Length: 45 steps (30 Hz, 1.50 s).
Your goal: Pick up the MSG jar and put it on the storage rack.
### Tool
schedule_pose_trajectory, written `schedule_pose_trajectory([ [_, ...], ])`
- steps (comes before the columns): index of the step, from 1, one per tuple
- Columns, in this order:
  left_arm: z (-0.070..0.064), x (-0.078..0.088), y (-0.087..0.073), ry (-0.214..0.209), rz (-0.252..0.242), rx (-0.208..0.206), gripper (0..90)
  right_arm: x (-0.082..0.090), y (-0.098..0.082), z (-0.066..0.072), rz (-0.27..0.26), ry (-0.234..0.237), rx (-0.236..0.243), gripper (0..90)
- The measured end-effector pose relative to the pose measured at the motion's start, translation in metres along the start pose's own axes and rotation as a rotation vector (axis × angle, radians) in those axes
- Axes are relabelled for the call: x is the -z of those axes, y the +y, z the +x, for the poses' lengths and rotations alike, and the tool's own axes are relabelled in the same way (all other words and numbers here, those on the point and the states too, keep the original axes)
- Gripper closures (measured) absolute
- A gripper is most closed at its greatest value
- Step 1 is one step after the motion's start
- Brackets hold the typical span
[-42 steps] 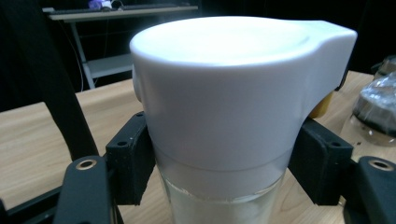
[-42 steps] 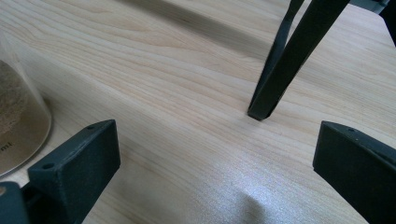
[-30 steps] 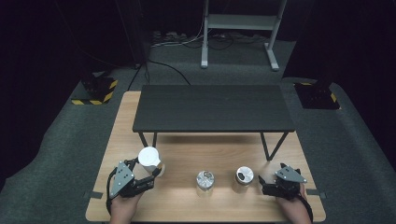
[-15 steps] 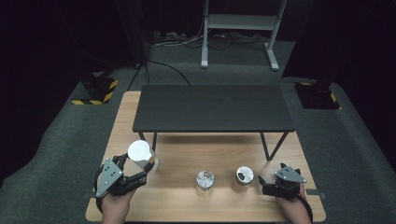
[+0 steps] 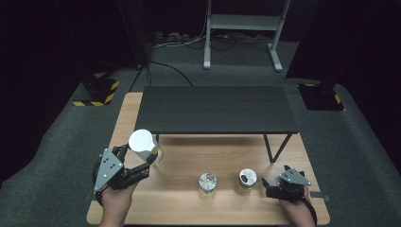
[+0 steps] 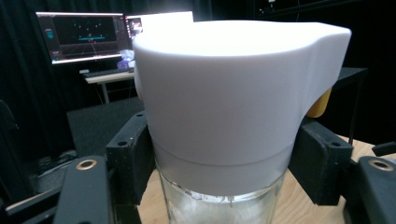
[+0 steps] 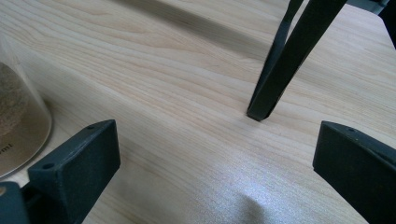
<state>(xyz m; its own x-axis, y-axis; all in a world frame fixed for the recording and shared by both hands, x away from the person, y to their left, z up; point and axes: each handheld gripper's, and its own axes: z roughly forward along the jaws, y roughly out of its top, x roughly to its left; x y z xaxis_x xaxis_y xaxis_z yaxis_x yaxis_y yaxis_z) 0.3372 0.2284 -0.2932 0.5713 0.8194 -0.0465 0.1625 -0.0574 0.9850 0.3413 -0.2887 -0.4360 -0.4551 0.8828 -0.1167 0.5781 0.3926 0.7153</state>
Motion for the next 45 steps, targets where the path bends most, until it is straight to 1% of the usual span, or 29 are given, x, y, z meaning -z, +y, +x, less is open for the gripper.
schedule_pose_trajectory([
  [6,-0.001,-0.005,0.014,0.001,-0.006,-0.021,30.7,0.000,0.000,0.000,-0.001,0.000,-0.001,0.1],
  [12,-0.001,-0.009,0.028,-0.001,-0.029,-0.028,30.7,0.000,0.000,0.000,0.000,0.001,0.000,0.1],
  [13,-0.001,-0.009,0.028,-0.001,-0.029,-0.028,30.7,0.000,0.000,0.000,-0.001,0.001,-0.001,0.1],
  [15,-0.001,-0.010,0.034,-0.006,-0.048,-0.031,30.7,0.000,0.000,0.000,0.000,0.001,-0.001,0.1],
  [22,0.001,-0.017,0.046,-0.002,-0.063,-0.037,30.6,0.000,0.000,0.000,0.000,0.001,-0.002,0.1],
  [29,0.001,-0.028,0.053,-0.001,-0.073,-0.037,30.7,0.000,0.000,0.000,-0.001,0.002,-0.001,0.1],
  [30,0.001,-0.032,0.055,-0.002,-0.076,-0.038,30.6,0.000,0.000,0.000,-0.001,0.002,-0.001,0.1],
  [32,0.001,-0.033,0.055,-0.003,-0.077,-0.040,30.6,0.000,0.000,0.000,-0.001,0.003,-0.002,0.1],
  [36,0.000,-0.045,0.059,0.001,-0.077,-0.039,30.6,0.000,0.000,0.000,-0.001,0.003,-0.001,0.1],
  [37,0.000,-0.045,0.059,0.001,-0.077,-0.039,30.7,0.000,0.000,0.000,-0.001,0.003,-0.001,0.1],
  [45,0.003,-0.066,0.060,0.021,-0.072,-0.031,30.6,0.000,0.000,0.000,-0.003,0.004,-0.001,0.1],
])
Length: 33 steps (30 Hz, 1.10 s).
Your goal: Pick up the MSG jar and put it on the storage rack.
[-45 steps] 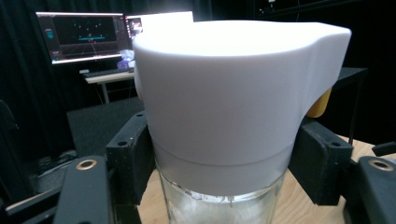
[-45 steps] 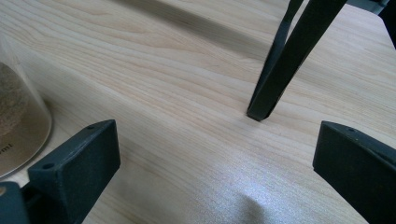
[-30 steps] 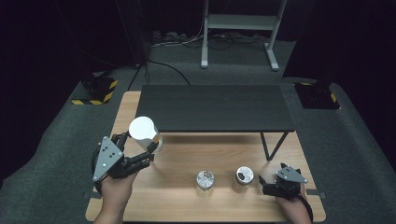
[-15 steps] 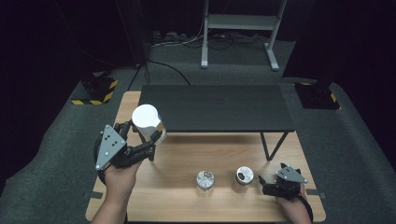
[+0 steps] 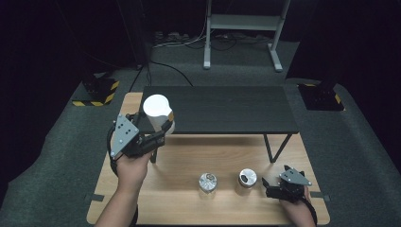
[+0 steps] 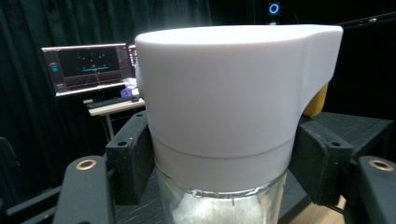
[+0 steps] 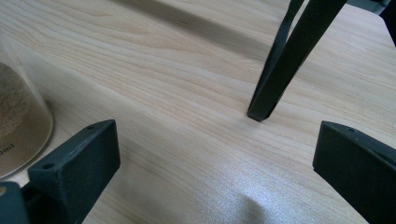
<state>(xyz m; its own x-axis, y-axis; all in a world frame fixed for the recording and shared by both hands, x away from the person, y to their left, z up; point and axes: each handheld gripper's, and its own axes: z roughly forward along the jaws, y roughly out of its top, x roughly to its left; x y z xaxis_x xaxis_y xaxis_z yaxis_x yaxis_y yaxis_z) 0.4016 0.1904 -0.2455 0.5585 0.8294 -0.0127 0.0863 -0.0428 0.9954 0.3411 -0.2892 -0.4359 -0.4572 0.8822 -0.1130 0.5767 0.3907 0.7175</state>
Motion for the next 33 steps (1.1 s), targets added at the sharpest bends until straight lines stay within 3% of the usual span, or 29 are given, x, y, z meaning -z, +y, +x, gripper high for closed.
schedule_pose_trajectory([
  [22,0.006,-0.041,-0.004,0.044,0.026,0.002,30.5,0.000,0.000,0.000,-0.005,0.005,-0.004,0.1],
  [33,0.012,-0.055,-0.014,0.064,0.056,0.031,30.5,0.001,0.000,0.000,-0.006,0.007,-0.003,0.1],
])
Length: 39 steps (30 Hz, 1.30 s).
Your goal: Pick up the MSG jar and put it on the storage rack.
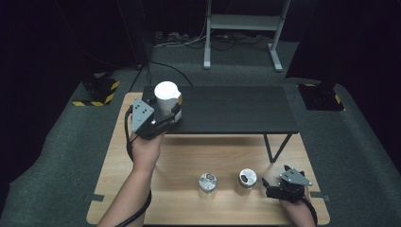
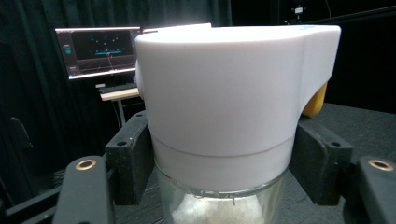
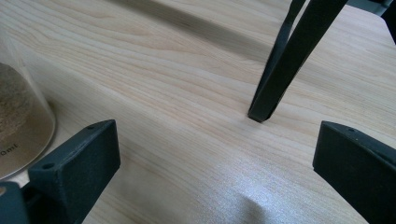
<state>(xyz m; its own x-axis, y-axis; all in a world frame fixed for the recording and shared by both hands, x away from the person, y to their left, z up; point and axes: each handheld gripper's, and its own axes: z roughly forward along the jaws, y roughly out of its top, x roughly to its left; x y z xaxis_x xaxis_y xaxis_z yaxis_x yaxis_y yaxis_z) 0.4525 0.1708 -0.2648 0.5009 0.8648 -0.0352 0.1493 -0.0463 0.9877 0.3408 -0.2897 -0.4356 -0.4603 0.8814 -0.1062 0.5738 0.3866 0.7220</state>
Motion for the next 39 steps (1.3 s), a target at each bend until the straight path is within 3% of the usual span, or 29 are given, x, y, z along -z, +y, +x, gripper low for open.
schedule_pose_trajectory([
  [28,0.010,-0.017,-0.006,0.015,0.029,0.052,30.2,0.000,0.000,0.000,-0.002,0.000,0.002,0.1],
  [39,0.010,-0.017,-0.005,0.012,0.043,0.045,29.7,0.000,0.000,0.001,-0.003,-0.001,0.003,0.1],
])
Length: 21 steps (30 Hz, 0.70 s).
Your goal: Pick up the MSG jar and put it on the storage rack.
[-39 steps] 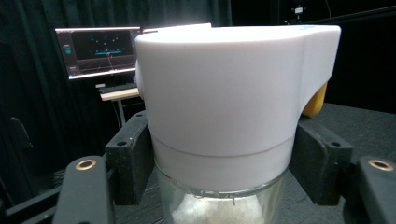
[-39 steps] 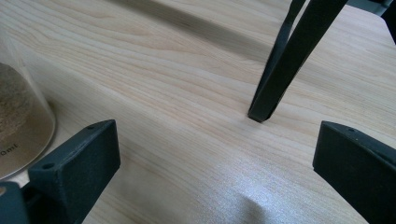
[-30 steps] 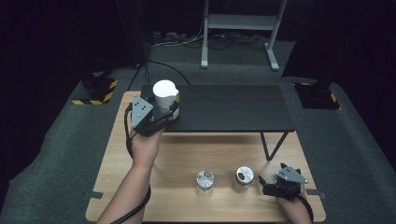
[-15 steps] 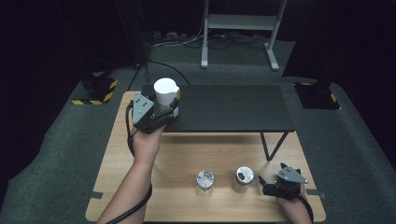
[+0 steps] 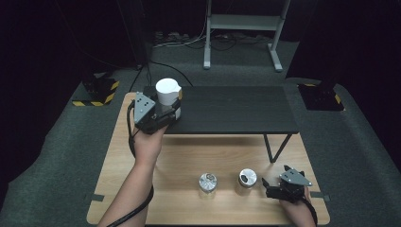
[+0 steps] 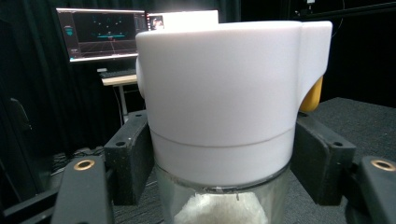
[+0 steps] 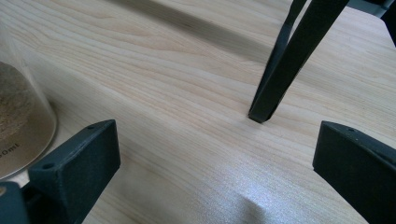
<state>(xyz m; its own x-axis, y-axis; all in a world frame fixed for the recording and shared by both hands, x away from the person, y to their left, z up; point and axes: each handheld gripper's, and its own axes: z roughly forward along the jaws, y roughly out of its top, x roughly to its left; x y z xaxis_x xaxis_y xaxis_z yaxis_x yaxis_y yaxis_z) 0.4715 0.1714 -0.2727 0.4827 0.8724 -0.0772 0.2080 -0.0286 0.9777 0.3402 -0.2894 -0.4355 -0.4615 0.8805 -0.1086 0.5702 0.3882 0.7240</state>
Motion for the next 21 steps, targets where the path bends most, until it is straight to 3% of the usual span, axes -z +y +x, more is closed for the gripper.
schedule_pose_trajectory([
  [5,-0.0001,-0.0011,0.0003,0.000,0.013,-0.003,28.6,-0.0001,0.0000,-0.0002,0.000,0.000,-0.001,0.1],
  [15,-0.0066,-0.0021,0.0033,0.037,0.028,-0.028,4.0,-0.0001,0.0001,0.0000,0.001,0.000,0.000,0.1],
  [21,-0.0080,-0.0006,0.0045,0.012,0.036,-0.021,0.3,-0.0002,0.0001,-0.0001,0.002,0.000,0.001,0.1],
])
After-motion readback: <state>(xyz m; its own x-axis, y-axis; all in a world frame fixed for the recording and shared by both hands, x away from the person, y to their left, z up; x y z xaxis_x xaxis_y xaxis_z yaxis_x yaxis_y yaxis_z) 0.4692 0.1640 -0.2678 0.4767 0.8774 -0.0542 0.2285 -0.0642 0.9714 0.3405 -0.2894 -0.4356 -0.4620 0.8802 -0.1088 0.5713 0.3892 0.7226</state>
